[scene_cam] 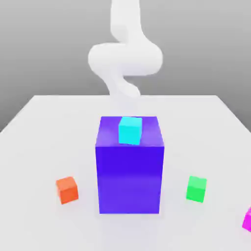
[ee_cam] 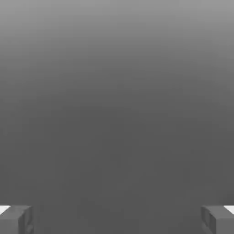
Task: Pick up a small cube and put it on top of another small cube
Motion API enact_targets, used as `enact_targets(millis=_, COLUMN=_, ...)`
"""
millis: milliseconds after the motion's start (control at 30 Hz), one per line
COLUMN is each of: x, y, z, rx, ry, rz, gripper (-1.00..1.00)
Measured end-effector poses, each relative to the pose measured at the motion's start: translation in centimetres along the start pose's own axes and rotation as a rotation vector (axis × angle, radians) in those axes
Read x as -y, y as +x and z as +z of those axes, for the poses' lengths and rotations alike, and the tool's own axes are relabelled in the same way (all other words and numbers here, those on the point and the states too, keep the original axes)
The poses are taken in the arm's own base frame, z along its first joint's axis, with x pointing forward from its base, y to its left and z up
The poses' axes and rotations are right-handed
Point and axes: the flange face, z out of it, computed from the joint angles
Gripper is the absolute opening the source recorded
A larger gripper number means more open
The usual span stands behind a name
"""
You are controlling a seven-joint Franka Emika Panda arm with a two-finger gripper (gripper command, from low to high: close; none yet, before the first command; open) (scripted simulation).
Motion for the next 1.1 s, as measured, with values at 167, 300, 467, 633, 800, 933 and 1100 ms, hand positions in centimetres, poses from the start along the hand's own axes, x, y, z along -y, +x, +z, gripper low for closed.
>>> enact_targets(millis=167, x=3.5, y=-3.7, z=8.7, rx=0.084, ry=-0.095, rz=-0.122, gripper=0.0)
enact_targets(millis=300, x=5.4, y=-7.7, z=15.2, rx=0.158, ry=-0.154, rz=-0.222, gripper=0.0)
enact_targets(millis=467, x=6.8, y=-14.0, z=22.7, rx=0.26, ry=-0.208, rz=-0.347, gripper=0.0)
enact_targets(millis=633, x=7.4, y=-22.1, z=29.0, rx=0.378, ry=-0.238, rz=-0.482, gripper=0.0)
enact_targets(millis=800, x=6.3, y=-30.2, z=34.2, rx=0.502, ry=-0.259, rz=-0.591, gripper=0.0)
enact_targets(millis=933, x=4.9, y=-37.2, z=37.2, rx=0.611, ry=-0.26, rz=-0.674, gripper=0.0)
enact_targets(millis=1100, x=2.4, y=-44.3, z=40.8, rx=0.706, ry=-0.252, rz=-0.734, gripper=0.0)
